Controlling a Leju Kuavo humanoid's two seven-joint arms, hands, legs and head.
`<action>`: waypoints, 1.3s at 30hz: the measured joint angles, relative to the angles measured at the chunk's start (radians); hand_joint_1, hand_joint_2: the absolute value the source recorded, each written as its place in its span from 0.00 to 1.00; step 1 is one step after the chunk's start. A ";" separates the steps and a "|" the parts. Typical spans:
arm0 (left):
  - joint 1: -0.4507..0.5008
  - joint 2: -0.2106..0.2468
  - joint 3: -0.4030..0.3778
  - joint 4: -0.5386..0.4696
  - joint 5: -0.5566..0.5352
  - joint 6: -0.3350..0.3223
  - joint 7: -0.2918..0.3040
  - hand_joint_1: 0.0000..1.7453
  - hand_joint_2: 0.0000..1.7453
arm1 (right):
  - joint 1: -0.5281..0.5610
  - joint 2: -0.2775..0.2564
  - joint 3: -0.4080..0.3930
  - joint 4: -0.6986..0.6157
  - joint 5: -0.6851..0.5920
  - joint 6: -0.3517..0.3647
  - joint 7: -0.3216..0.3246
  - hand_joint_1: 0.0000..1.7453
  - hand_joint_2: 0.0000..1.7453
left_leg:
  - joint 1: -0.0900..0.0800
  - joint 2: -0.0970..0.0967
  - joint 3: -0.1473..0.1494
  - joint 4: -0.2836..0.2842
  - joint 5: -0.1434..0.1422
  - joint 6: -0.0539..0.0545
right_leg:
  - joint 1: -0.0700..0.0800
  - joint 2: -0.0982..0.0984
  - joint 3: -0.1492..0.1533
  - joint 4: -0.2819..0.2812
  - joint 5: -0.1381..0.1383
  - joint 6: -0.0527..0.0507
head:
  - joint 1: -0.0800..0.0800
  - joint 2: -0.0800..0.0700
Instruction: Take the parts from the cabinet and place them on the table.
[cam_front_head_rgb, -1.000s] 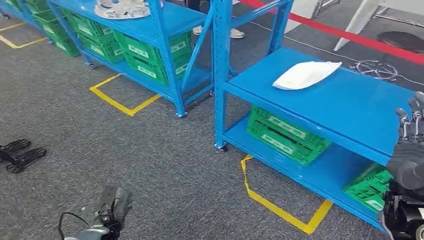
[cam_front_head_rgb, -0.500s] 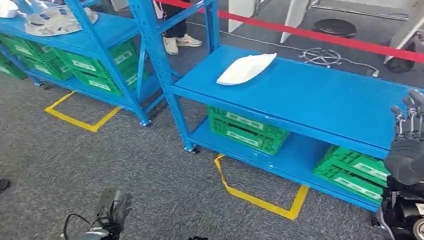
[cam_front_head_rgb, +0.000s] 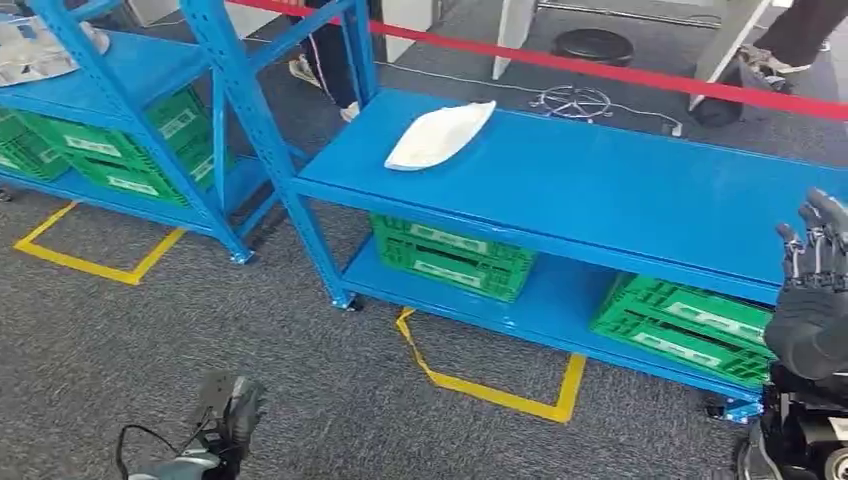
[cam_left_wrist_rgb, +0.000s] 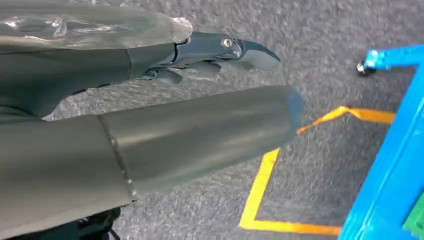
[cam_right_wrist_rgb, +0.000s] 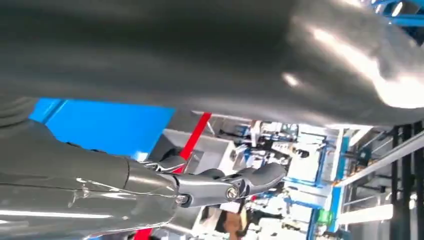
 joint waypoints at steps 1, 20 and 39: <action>0.000 -0.001 0.000 0.000 0.000 0.000 0.000 0.00 0.00 | 0.000 0.000 0.000 -0.001 0.000 0.000 0.000 0.00 0.00 | 0.000 0.009 0.008 0.000 -0.005 -0.005 | 0.001 -0.032 0.051 -0.096 0.042 -0.002 | 0.000 0.000; -0.005 0.002 0.000 0.000 0.009 0.000 0.002 0.00 0.00 | 0.005 0.000 -0.002 -0.006 0.024 -0.009 0.009 0.00 0.00 | -0.006 -0.021 0.005 0.001 -0.003 -0.019 | 0.024 -0.001 0.085 -0.151 0.020 -0.050 | -0.023 0.000; 0.007 0.014 0.000 0.000 0.013 -0.005 -0.012 0.00 0.00 | 0.039 0.000 -0.003 -0.006 0.048 -0.006 0.018 0.00 0.00 | -0.011 -0.021 0.005 0.001 -0.005 -0.022 | 0.020 -0.002 0.086 -0.153 0.020 -0.048 | -0.021 0.000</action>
